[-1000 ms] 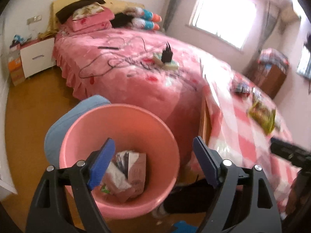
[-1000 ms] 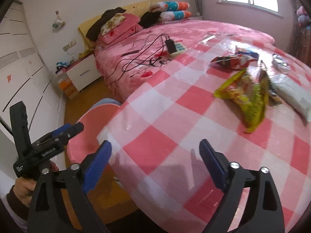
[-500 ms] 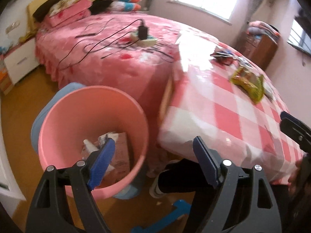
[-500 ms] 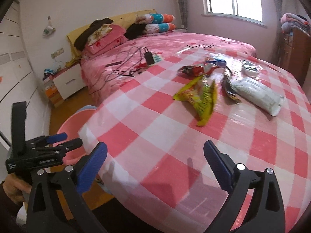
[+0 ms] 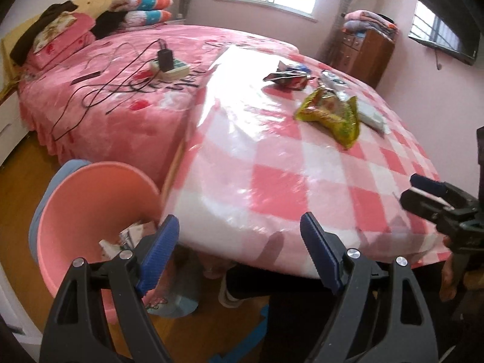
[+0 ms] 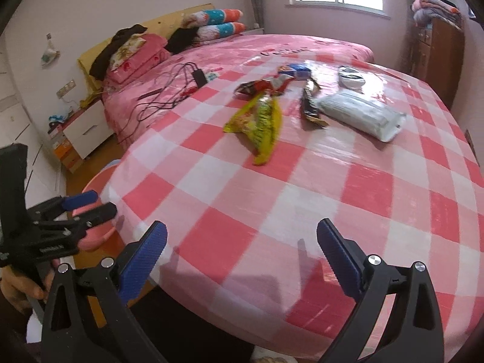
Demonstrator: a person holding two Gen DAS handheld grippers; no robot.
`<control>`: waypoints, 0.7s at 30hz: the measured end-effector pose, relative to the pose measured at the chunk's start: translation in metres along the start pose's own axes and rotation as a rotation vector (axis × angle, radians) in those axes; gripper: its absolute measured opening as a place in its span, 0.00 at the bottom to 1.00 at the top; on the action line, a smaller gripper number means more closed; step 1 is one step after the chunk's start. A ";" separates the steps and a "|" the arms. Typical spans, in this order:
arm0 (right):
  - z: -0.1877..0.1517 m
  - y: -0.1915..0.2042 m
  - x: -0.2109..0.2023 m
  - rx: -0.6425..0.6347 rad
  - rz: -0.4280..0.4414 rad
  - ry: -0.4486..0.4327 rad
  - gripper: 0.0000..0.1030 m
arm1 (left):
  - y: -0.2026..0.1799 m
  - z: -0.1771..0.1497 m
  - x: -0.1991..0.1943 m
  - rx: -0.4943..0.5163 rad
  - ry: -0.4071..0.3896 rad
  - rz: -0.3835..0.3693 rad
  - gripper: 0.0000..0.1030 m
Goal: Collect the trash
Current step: 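Move both empty tools back over the table trash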
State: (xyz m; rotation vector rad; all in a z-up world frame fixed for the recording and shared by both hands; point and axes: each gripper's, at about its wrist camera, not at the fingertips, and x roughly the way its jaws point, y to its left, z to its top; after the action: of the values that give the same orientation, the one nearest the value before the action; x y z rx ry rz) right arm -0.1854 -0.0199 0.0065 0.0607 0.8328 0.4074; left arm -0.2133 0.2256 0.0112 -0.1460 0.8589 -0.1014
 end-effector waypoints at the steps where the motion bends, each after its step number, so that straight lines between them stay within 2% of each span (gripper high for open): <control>1: 0.000 -0.003 0.000 0.009 -0.004 0.005 0.95 | -0.002 0.003 -0.001 0.008 0.001 -0.006 0.80; 7: 0.005 -0.034 -0.001 0.073 -0.045 0.015 0.95 | -0.023 0.035 -0.001 0.061 0.005 -0.053 0.80; 13: 0.028 -0.078 -0.006 0.139 -0.103 -0.013 0.95 | -0.047 0.087 0.016 0.105 0.026 -0.084 0.81; 21: 0.079 -0.149 -0.003 0.214 -0.114 -0.065 0.95 | -0.086 0.178 0.085 0.076 0.107 -0.145 0.81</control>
State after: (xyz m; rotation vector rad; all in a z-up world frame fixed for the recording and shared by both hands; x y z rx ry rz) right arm -0.0805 -0.1498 0.0306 0.2222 0.8088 0.2067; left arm -0.0251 0.1441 0.0770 -0.1324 0.9498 -0.2791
